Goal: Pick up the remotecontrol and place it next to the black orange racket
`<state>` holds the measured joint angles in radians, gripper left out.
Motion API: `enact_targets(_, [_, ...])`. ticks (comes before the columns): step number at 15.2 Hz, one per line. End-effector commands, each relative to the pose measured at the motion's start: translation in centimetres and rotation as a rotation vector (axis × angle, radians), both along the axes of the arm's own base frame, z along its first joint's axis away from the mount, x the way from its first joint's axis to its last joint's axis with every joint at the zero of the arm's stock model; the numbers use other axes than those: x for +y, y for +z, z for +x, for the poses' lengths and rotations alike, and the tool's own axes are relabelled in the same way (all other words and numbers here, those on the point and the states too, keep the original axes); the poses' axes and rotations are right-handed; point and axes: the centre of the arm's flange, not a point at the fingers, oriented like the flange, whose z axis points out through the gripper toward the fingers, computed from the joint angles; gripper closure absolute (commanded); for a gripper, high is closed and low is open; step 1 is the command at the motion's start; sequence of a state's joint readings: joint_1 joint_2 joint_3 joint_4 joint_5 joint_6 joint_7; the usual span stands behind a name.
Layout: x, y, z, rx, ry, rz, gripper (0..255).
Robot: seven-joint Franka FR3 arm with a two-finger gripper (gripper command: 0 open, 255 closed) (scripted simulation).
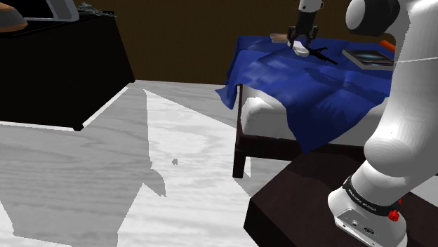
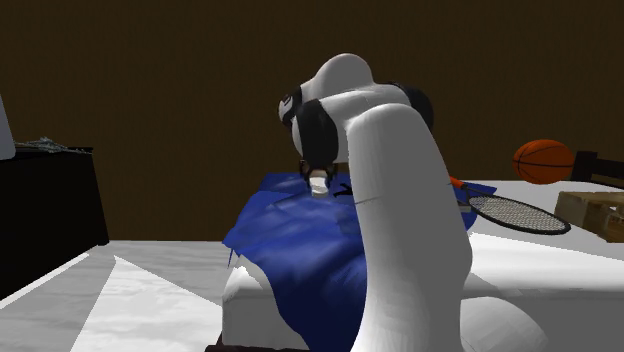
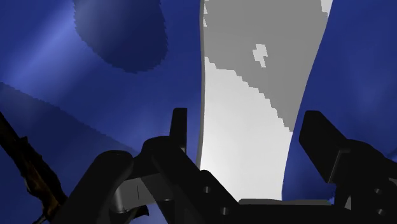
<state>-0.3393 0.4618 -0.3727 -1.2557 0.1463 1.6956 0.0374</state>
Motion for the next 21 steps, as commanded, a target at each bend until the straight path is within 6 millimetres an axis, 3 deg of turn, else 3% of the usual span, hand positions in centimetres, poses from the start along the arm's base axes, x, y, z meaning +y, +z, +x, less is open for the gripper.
enact_targets(1, [0.0,1.1,-0.1,0.000,0.000,0.000,255])
enact_targets(4, [0.0,2.6,-0.1,0.000,0.000,0.000,255])
enact_targets(21, [-10.3,2.8,-20.0,0.000,0.000,0.000,255])
